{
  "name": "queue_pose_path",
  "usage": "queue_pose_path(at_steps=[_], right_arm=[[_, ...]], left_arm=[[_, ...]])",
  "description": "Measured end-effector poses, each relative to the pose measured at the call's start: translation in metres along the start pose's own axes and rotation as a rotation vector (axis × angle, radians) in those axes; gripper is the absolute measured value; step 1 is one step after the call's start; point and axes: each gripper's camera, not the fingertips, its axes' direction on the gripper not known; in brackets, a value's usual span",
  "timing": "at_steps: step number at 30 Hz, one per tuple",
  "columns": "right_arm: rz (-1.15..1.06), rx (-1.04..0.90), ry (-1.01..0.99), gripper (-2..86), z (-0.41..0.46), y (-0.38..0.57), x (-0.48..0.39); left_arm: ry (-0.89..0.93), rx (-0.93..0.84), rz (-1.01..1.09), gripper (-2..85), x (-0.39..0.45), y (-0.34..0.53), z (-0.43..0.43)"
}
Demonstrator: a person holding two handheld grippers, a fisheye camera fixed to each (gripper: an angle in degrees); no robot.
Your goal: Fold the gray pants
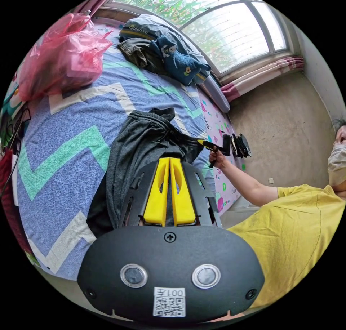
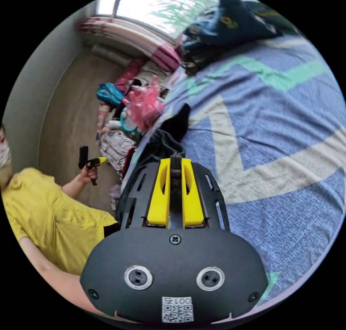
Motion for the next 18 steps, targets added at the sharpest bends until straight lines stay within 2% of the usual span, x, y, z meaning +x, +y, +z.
queue_pose_path(at_steps=[2, 4, 6, 8, 9, 13, 18], right_arm=[[-0.146, 0.004, -0.051, 4.3, -0.01, 0.009, -0.04], [-0.299, -0.092, -0.089, 4.1, -0.008, 0.024, -0.087], [-0.452, -0.334, -0.099, 4.1, 0.008, 0.055, -0.138], [-0.483, -0.498, -0.106, 4.1, 0.02, 0.084, -0.156], [-0.459, -0.575, -0.114, 4.1, 0.025, 0.102, -0.158], [-0.3, -0.669, -0.103, 4.2, 0.024, 0.15, -0.135], [-0.091, -0.509, -0.124, 4.2, 0.0, 0.178, -0.099]], left_arm=[[-0.003, 0.006, 0.03, -1.3, 0.01, -0.006, -0.003], [-0.006, 0.003, 0.049, -1.3, 0.017, -0.011, -0.003], [-0.011, 0.0, 0.071, -1.3, 0.025, -0.017, -0.002], [-0.019, -0.027, 0.111, -1.3, 0.035, -0.027, 0.003], [-0.024, -0.039, 0.124, -1.3, 0.037, -0.03, 0.005], [-0.085, -0.197, 0.265, -1.4, 0.051, -0.052, 0.035], [-0.096, -0.403, 0.552, -1.6, 0.081, -0.076, 0.082]])
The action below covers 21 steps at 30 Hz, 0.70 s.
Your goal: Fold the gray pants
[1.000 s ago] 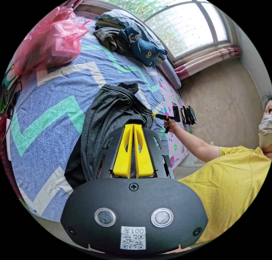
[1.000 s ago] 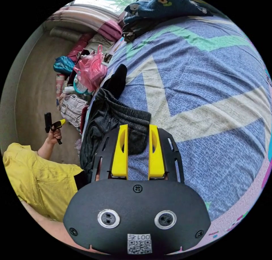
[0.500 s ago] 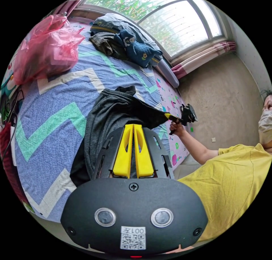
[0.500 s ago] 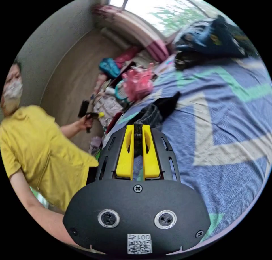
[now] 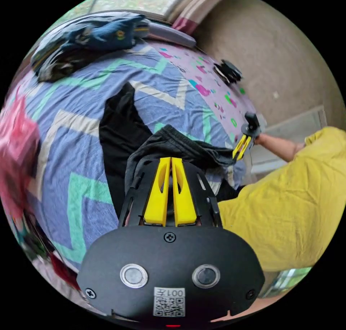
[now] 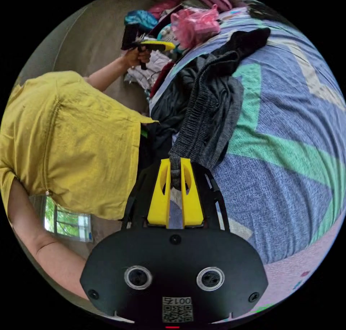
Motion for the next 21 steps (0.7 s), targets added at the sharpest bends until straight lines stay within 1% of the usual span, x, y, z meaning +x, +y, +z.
queue_pose_path(at_steps=[2, 5, 10, 14, 18, 21], right_arm=[[0.02, 0.017, 0.002, 4.2, 0.0, 0.004, 0.004], [0.026, -0.004, 0.007, 4.2, 0.005, 0.005, 0.008], [0.041, -0.011, -0.005, 4.1, 0.01, 0.009, 0.015], [0.062, 0.019, -0.02, 3.8, 0.007, 0.015, 0.022], [0.085, 0.054, -0.038, 3.4, 0.005, 0.022, 0.029], [0.094, 0.067, -0.048, 3.1, 0.005, 0.026, 0.032]], left_arm=[[-0.016, -0.074, 0.137, -1.3, 0.006, -0.029, 0.013], [-0.038, -0.153, 0.252, -1.0, 0.002, -0.065, 0.031], [0.018, -0.279, 0.334, -0.1, -0.017, -0.12, 0.067], [0.043, -0.43, 0.398, 1.6, -0.03, -0.155, 0.105], [0.054, -0.506, 0.458, 2.5, -0.039, -0.174, 0.124], [0.114, -0.561, 0.503, 3.1, -0.047, -0.185, 0.135]])
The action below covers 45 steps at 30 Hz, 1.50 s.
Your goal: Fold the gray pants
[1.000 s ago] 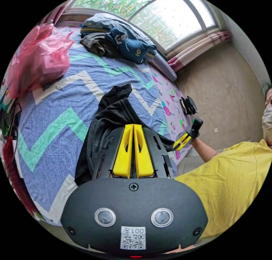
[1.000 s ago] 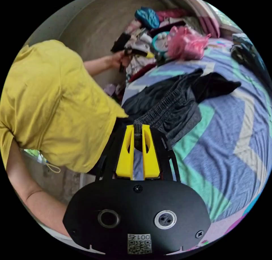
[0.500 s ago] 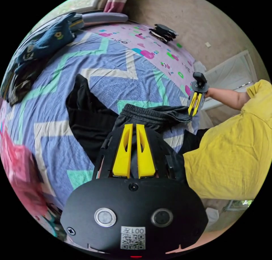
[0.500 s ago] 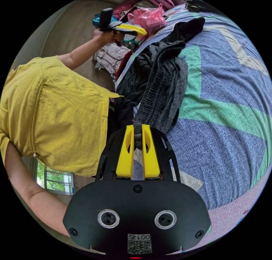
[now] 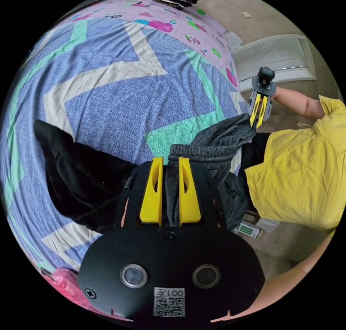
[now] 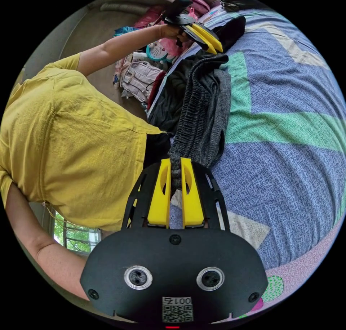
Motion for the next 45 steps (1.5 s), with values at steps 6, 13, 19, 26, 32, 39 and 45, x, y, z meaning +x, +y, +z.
queue_pose_path(at_steps=[6, 13, 19, 26, 32, 39, 45], right_arm=[[0.021, 0.015, -0.01, 2.8, 0.001, 0.005, 0.009], [0.042, 0.022, -0.014, 2.7, 0.008, 0.007, 0.02], [0.034, 0.048, 0.004, 2.5, 0.01, 0.011, 0.022], [-0.012, 0.074, 0.034, 2.5, 0.023, 0.013, 0.017], [-0.061, -0.019, 0.098, 2.9, 0.046, 0.003, 0.008], [-0.147, -0.132, 0.123, 4.0, 0.063, -0.011, -0.029], [-0.068, -0.082, 0.027, 4.2, 0.08, 0.009, -0.02]], left_arm=[[0.255, -0.077, -0.009, 3.6, -0.042, -0.01, 0.009], [0.417, -0.168, 0.008, 0.9, -0.052, -0.008, 0.019], [0.278, 0.055, 0.031, -0.8, -0.017, 0.041, -0.023], [0.122, 0.33, -0.13, -1.2, 0.108, 0.171, -0.045], [0.108, 0.427, -0.429, -1.2, 0.214, 0.244, 0.043], [0.073, 0.552, -0.551, -1.3, 0.285, 0.276, 0.096], [0.114, 0.588, -0.553, -1.4, 0.331, 0.316, 0.117]])
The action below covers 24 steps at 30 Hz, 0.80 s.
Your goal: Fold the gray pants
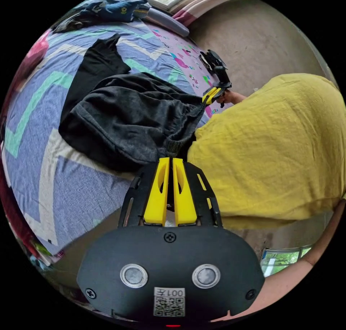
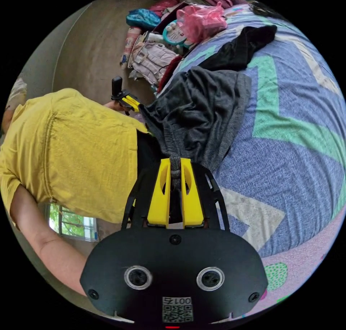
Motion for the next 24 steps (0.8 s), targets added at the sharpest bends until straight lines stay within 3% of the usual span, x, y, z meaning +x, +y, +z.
queue_pose_path(at_steps=[6, 12, 18, 24], right_arm=[[0.134, 0.242, 0.206, 5.5, 0.012, -0.004, 0.021], [-0.009, 0.307, 0.378, 6.7, 0.016, -0.017, -0.032], [-0.354, 0.179, 0.356, 9.0, 0.083, -0.091, -0.096], [-0.538, 0.013, 0.252, 12.3, 0.157, -0.153, -0.107]], left_arm=[[-0.028, 0.123, -0.11, -1.2, -0.022, 0.004, 0.013], [-0.047, 0.153, -0.031, -1.2, -0.009, 0.011, 0.007], [-0.046, 0.192, 0.01, -1.2, 0.003, 0.025, 0.011], [-0.071, 0.168, 0.073, -1.3, 0.015, 0.037, 0.016]])
